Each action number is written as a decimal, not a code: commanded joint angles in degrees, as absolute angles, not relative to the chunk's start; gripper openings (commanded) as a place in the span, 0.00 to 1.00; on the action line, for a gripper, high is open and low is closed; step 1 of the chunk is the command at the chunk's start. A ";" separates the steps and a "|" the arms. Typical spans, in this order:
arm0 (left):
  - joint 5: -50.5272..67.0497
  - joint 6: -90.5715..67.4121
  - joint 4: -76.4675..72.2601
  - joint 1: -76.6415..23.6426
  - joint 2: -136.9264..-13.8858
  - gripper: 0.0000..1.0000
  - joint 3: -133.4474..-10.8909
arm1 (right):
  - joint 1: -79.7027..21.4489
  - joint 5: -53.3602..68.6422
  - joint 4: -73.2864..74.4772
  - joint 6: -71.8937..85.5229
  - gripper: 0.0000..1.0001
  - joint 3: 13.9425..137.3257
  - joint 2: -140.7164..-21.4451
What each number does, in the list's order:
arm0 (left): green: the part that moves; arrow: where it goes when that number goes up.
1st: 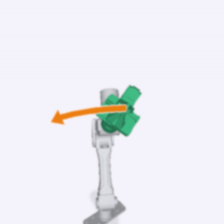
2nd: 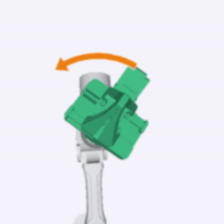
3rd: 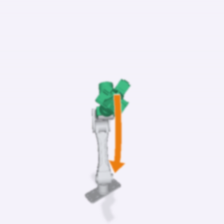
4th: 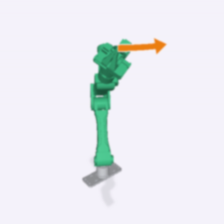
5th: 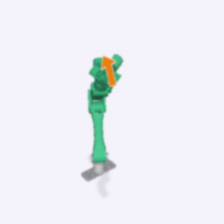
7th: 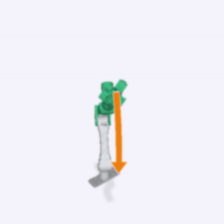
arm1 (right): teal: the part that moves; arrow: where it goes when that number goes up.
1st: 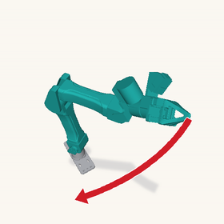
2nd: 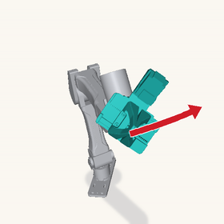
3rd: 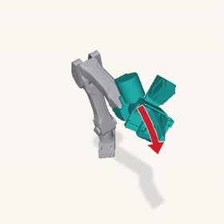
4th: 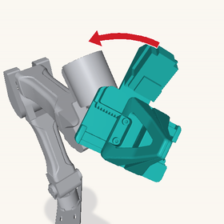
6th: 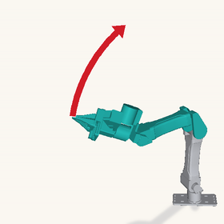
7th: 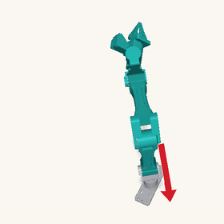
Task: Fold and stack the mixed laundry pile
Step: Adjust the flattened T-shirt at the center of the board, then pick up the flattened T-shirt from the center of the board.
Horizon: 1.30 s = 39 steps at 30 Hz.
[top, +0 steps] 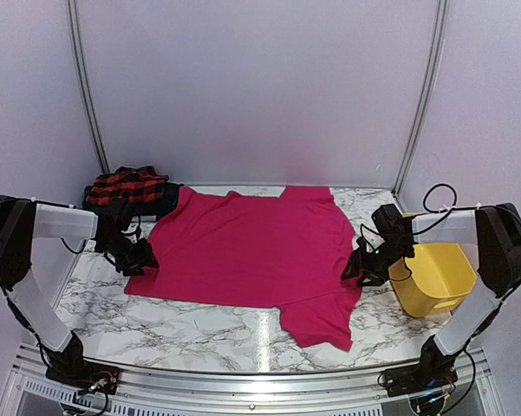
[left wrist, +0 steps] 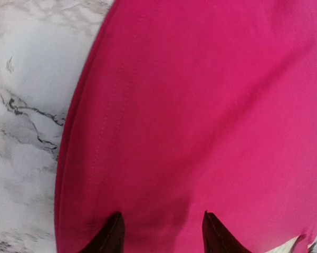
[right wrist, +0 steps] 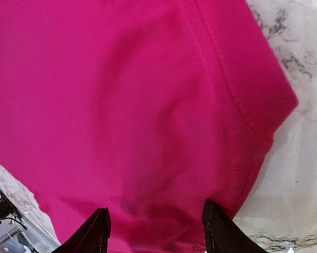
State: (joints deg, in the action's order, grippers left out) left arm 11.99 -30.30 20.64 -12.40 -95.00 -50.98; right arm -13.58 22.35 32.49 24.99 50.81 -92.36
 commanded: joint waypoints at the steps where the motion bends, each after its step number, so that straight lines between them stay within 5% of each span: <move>1: 9.75 -27.14 27.29 -12.13 -91.51 0.68 -50.01 | -10.95 18.51 32.56 25.93 0.60 50.58 -92.11; 4: 10.32 -26.90 27.10 -12.21 -86.11 0.96 -50.82 | -9.19 16.68 34.30 25.68 0.60 52.17 -89.64; 5: 10.29 -26.97 27.03 -12.22 -84.46 0.99 -51.01 | -8.49 16.40 35.03 25.56 0.60 52.55 -88.93; 16: 12.98 -34.39 25.58 -11.57 -72.83 0.99 -48.07 | -11.44 23.93 41.00 23.38 0.56 56.13 -79.79; 29: 10.30 -47.20 34.36 -11.60 -66.36 0.95 -38.65 | -32.57 17.53 44.08 48.38 0.56 35.96 -61.38; 39: 8.69 -48.66 34.37 -11.60 -70.54 0.87 -36.96 | -35.13 18.01 34.91 48.02 0.48 30.08 -68.04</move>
